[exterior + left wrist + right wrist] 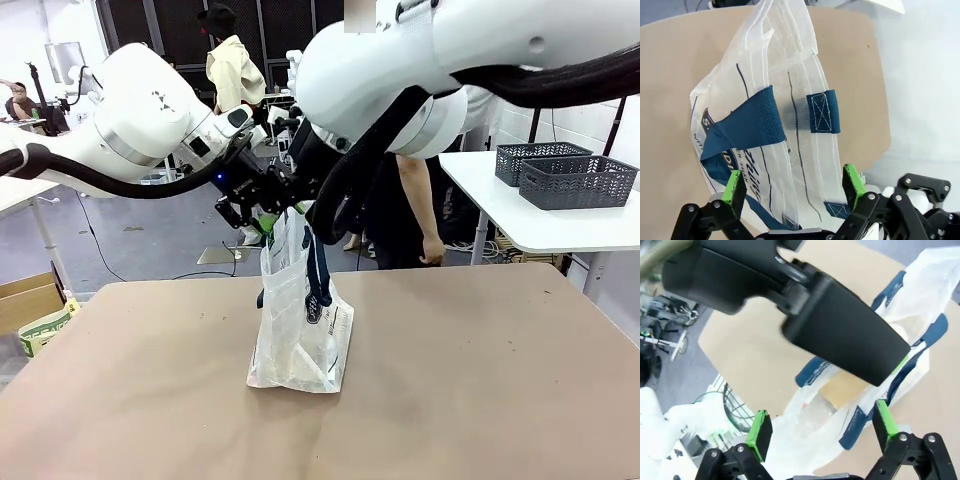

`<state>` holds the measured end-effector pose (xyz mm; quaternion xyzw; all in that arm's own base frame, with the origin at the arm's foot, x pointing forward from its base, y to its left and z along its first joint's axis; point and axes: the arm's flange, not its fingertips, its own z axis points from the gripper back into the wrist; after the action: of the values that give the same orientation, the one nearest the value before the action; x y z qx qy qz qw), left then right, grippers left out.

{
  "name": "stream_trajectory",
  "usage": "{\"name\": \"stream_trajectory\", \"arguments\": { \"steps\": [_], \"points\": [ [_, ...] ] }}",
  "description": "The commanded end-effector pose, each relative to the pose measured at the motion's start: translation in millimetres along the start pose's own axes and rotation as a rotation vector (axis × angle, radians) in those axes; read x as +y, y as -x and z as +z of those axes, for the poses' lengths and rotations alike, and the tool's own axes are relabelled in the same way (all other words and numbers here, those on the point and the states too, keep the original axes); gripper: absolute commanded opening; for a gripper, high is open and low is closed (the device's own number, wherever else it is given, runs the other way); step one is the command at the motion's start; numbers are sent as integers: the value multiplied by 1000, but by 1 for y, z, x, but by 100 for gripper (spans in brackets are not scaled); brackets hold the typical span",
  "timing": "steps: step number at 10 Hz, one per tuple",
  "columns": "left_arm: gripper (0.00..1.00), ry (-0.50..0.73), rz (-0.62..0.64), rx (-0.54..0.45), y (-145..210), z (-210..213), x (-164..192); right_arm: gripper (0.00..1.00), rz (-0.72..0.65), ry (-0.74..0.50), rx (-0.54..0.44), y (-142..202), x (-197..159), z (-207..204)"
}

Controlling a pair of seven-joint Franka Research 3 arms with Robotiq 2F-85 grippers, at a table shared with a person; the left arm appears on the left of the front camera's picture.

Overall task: Transfer purchased items from the store into the shopping bag.
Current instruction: Move the Reusable shopping bag to the right side of the table.

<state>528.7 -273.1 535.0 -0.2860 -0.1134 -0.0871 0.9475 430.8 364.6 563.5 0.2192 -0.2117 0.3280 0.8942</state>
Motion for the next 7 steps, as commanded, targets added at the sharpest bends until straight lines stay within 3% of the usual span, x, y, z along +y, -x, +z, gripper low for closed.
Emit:
{"name": "stream_trajectory", "arguments": {
  "steps": [1, 7],
  "points": [
    [100, -25, 13, 13, -1, 4, -10, 100, 27, -37, -27, 18, -2, 15],
    [100, -183, 6, 78, -9, 17, -52, 100, -46, -8, -9, 50, -30, 45]
  ]
}}
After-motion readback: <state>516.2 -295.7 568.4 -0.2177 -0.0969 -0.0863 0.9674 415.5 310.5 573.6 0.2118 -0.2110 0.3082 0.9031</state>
